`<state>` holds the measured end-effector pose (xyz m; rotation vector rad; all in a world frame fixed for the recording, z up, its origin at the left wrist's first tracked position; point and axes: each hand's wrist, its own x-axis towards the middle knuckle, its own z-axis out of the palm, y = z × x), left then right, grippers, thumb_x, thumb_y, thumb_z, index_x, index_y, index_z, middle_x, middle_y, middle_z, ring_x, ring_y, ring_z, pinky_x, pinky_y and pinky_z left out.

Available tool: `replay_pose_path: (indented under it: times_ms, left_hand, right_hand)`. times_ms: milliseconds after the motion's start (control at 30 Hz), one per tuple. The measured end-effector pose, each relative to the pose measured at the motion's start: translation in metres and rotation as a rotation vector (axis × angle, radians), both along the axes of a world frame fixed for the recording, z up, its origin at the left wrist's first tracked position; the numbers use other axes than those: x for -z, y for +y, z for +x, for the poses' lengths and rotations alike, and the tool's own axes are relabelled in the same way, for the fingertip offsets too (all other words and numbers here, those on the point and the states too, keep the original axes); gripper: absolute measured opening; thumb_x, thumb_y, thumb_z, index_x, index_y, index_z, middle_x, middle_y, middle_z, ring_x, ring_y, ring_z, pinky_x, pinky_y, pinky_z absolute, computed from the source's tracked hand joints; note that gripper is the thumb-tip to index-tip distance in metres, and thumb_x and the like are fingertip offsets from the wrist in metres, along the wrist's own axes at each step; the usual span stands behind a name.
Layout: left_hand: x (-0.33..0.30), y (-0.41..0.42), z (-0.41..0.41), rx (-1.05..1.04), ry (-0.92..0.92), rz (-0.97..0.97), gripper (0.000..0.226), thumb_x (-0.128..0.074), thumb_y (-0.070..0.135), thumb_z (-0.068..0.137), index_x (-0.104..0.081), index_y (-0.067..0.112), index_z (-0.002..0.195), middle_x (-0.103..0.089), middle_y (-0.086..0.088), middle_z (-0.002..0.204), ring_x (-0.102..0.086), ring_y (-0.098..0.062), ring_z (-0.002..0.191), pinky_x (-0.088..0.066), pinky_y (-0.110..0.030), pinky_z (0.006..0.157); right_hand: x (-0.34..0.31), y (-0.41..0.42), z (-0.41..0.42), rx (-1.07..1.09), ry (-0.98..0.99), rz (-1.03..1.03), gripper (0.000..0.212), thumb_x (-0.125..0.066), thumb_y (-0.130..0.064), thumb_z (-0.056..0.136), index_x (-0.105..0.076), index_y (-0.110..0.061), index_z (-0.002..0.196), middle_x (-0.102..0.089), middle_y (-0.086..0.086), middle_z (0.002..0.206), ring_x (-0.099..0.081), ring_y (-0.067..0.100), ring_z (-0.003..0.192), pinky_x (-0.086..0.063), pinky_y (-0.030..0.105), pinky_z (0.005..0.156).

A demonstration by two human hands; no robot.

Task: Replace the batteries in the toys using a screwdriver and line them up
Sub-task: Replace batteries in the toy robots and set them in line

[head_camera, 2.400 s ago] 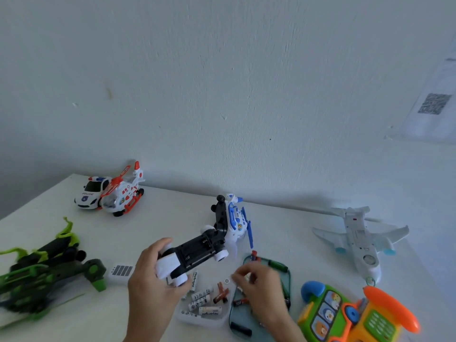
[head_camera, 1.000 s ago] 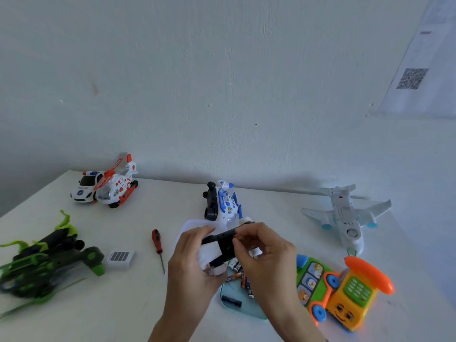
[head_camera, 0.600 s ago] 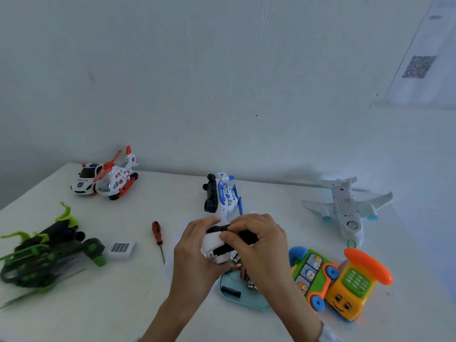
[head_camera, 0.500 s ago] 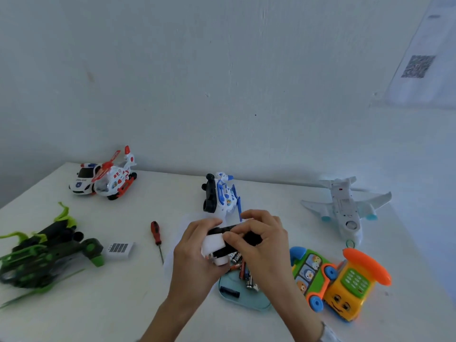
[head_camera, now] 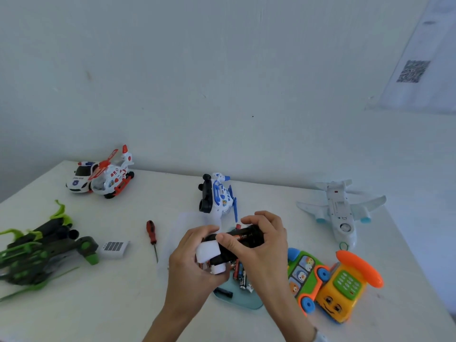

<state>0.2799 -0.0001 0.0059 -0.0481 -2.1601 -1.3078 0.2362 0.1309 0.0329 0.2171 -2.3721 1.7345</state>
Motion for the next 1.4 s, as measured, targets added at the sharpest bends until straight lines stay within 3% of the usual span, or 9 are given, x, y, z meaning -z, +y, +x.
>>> replay_pose_path:
  times_ms: [300, 433, 600, 767, 833, 1000, 1133, 1300, 1400]
  left_hand:
    - [0.003, -0.001, 0.005, -0.008, 0.024, -0.083, 0.073, -0.085, -0.009, 0.046, -0.063, 0.021, 0.109, -0.063, 0.011, 0.101, -0.062, -0.006, 0.094, -0.046, -0.008, 0.075]
    - [-0.002, 0.0, 0.007, -0.02, 0.01, -0.026, 0.067, -0.084, 0.008, 0.048, -0.063, 0.023, 0.109, -0.064, 0.013, 0.102, -0.063, -0.006, 0.095, -0.046, -0.008, 0.075]
    - [-0.002, -0.013, 0.01, -0.182, -0.03, 0.163, 0.069, -0.083, 0.033, 0.043, -0.064, 0.028, 0.109, -0.064, 0.022, 0.099, -0.063, -0.002, 0.086, -0.055, -0.019, 0.066]
    - [0.007, -0.025, 0.015, -0.277, -0.072, 0.297, 0.069, -0.092, -0.003, 0.049, -0.064, 0.024, 0.106, -0.063, 0.036, 0.089, -0.062, 0.008, 0.078, -0.05, -0.006, 0.06]
    - [0.01, -0.025, 0.017, -0.278, -0.086, 0.293, 0.066, -0.089, -0.007, 0.052, -0.064, 0.022, 0.106, -0.062, 0.039, 0.087, -0.062, 0.011, 0.079, -0.048, -0.004, 0.06]
    - [0.007, -0.02, 0.017, -0.266, -0.093, 0.318, 0.075, -0.093, 0.012, 0.04, -0.065, 0.022, 0.109, -0.062, 0.037, 0.097, -0.062, 0.009, 0.087, -0.057, -0.022, 0.071]
    - [0.006, -0.018, 0.019, -0.281, -0.075, 0.316, 0.071, -0.086, 0.027, 0.04, -0.064, 0.03, 0.107, -0.061, 0.038, 0.1, -0.062, 0.007, 0.091, -0.057, -0.026, 0.075]
    - [0.006, -0.02, 0.018, -0.298, -0.074, 0.294, 0.073, -0.083, 0.038, 0.037, -0.063, 0.034, 0.107, -0.062, 0.032, 0.106, -0.064, -0.001, 0.095, -0.057, -0.03, 0.078]
    - [0.006, -0.02, 0.014, -0.296, -0.048, 0.248, 0.071, -0.084, 0.031, 0.04, -0.063, 0.033, 0.108, -0.061, 0.035, 0.106, -0.061, 0.003, 0.098, -0.055, -0.028, 0.081]
  right_hand:
    - [0.002, 0.009, -0.002, -0.059, -0.028, -0.075, 0.031, -0.088, -0.036, 0.056, -0.068, -0.022, 0.076, -0.053, -0.009, 0.099, -0.054, 0.008, 0.097, -0.044, 0.009, 0.074]
    - [-0.003, 0.012, -0.006, -0.087, -0.012, -0.117, 0.025, -0.087, -0.029, 0.062, -0.067, -0.022, 0.076, -0.056, -0.004, 0.096, -0.057, 0.004, 0.086, -0.045, 0.011, 0.07]
    - [-0.009, 0.031, -0.022, -0.008, -0.101, -0.299, 0.023, -0.064, -0.051, 0.08, -0.066, -0.029, 0.085, -0.066, 0.001, 0.097, -0.061, 0.014, 0.085, -0.045, 0.024, 0.067]
    - [0.017, 0.039, -0.038, -0.062, -0.162, 0.022, 0.004, -0.067, -0.021, 0.086, -0.063, -0.022, 0.087, -0.065, -0.002, 0.093, -0.061, 0.016, 0.078, -0.046, 0.018, 0.061]
    - [0.034, 0.034, -0.04, -0.183, -0.189, 0.236, 0.016, -0.07, -0.015, 0.083, -0.06, -0.028, 0.081, -0.061, -0.004, 0.094, -0.056, 0.013, 0.08, -0.043, 0.016, 0.064]
    - [0.069, 0.01, -0.038, -0.387, -0.005, 0.822, 0.021, -0.063, -0.027, 0.086, -0.067, -0.031, 0.107, -0.048, -0.006, 0.115, -0.041, 0.017, 0.11, -0.031, 0.028, 0.094]
    - [0.079, -0.002, -0.035, -0.436, 0.077, 1.045, 0.028, -0.05, -0.031, 0.093, -0.062, -0.031, 0.119, -0.04, 0.003, 0.122, -0.035, 0.027, 0.113, -0.029, 0.039, 0.098]
    - [0.09, -0.007, -0.038, -0.452, 0.065, 1.101, 0.023, -0.049, -0.026, 0.094, -0.059, -0.022, 0.114, -0.039, 0.004, 0.126, -0.035, 0.027, 0.115, -0.031, 0.04, 0.098]
    - [0.072, -0.004, -0.043, -0.321, -0.075, 0.689, 0.014, -0.053, -0.022, 0.093, -0.061, -0.017, 0.104, -0.055, 0.002, 0.11, -0.05, 0.017, 0.099, -0.04, 0.031, 0.087]
